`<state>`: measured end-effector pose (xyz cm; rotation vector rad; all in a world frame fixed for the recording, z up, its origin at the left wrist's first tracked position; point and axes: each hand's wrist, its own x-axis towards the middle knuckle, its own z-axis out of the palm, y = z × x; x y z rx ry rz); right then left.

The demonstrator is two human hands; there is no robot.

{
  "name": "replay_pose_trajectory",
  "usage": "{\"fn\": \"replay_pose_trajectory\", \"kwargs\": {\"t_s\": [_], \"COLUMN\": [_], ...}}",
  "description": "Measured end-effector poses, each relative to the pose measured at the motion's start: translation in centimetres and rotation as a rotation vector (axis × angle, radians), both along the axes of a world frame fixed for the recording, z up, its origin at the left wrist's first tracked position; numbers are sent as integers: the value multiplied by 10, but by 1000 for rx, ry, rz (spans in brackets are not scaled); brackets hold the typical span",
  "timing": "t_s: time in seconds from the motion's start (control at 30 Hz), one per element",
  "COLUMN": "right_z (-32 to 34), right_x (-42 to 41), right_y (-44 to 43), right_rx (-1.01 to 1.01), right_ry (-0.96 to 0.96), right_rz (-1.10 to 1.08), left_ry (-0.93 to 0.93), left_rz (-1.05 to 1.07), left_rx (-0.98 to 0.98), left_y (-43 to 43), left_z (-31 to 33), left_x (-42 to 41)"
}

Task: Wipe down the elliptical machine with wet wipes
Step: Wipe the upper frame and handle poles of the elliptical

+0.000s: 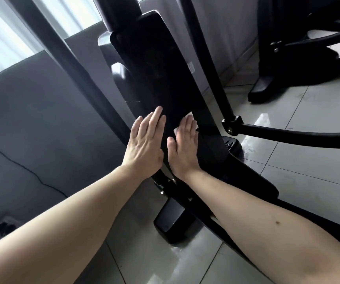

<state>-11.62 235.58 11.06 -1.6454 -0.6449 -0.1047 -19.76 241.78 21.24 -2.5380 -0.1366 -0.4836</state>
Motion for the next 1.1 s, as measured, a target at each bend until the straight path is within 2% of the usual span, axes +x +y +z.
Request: {"fn": "replay_pose_trajectory", "kwargs": {"t_s": [0.07, 0.2, 0.27, 0.33, 0.5, 0.57, 0.63, 0.7, 0.77, 0.83, 0.9, 0.93, 1.0, 1.1], "right_z": [-25, -87, -100, -95, -44, -38, -46, -67, -96, -123, -135, -131, -107, -70], "right_x": [0, 6, 13, 18, 32, 41, 48, 46, 47, 52, 57, 59, 59, 57], "right_y": [-1, -17, -28, -30, -28, -26, -22, -19, -22, -32, -40, -42, -41, -36], "right_rx": [-61, -256, -334, -311, 69, 65, 20, -5, -53, -202, -401, -406, -239, -9], "right_ry": [83, 506, 620, 609, 276, 135, 75, 144, 320, 484, 544, 565, 541, 355], "right_rz": [-30, -33, -3, 5, 63, 63, 9, -64, -136, -153, -101, -78, -31, 44], "left_ry": [18, 57, 76, 103, 160, 154, 155, 178, 182, 175, 174, 173, 175, 201], "left_rz": [17, 28, 17, 5, -5, 0, 3, 21, 51, 69, 75, 73, 67, 58], "left_rx": [10, 25, 41, 69, 133, 147, 170, 196, 209, 214, 210, 207, 196, 193], "left_y": [-1, -8, -13, -17, -21, -20, -17, -17, -20, -25, -29, -31, -32, -35], "left_z": [-6, -20, -29, -36, -50, -54, -56, -59, -63, -66, -69, -70, -71, -76], "left_x": [0, 0, 2, 6, 17, 22, 25, 26, 27, 28, 30, 32, 34, 36]}}
